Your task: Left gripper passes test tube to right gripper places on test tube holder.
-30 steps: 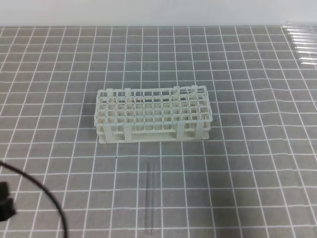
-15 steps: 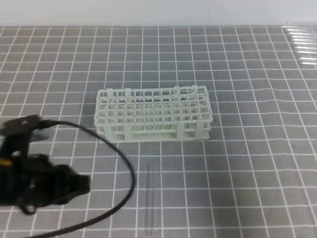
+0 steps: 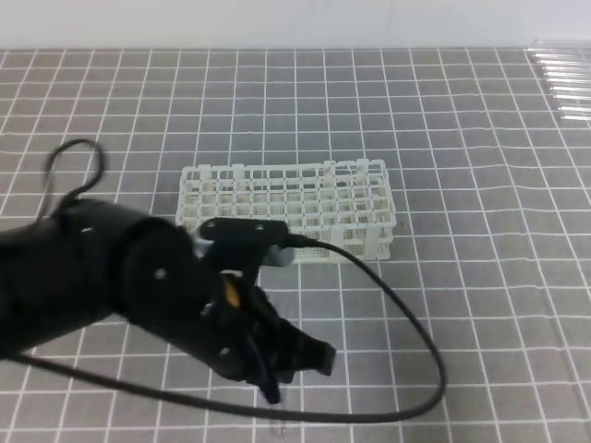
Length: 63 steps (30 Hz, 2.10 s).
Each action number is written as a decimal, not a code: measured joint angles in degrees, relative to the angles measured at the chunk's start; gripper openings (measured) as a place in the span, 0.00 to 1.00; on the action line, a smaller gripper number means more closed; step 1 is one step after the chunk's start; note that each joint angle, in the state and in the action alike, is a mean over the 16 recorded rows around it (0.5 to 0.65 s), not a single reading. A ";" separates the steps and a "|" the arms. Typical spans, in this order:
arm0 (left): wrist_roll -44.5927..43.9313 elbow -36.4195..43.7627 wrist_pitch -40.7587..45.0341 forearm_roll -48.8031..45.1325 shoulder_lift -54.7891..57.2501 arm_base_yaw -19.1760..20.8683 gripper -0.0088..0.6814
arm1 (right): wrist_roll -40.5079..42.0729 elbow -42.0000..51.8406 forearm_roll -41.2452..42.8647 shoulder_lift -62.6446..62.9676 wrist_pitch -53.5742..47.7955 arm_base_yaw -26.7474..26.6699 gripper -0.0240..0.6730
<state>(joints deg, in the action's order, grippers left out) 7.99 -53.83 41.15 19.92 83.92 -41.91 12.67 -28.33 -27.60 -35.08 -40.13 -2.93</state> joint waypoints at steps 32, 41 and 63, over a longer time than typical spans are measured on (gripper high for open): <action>13.54 -9.19 6.08 -15.59 12.81 -6.71 0.08 | 0.00 0.00 -0.74 0.00 0.63 -0.51 0.03; 17.60 -9.89 6.48 -20.53 13.09 -8.66 0.08 | 0.00 0.00 -1.03 0.00 1.25 -0.51 0.03; 18.81 -10.04 4.73 -23.61 19.35 -8.78 0.07 | 0.00 0.00 -1.44 0.00 1.01 -0.51 0.03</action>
<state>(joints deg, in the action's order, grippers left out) 26.81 -63.87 45.88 -3.69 103.28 -50.70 12.67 -28.33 -29.04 -35.08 -39.11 -3.45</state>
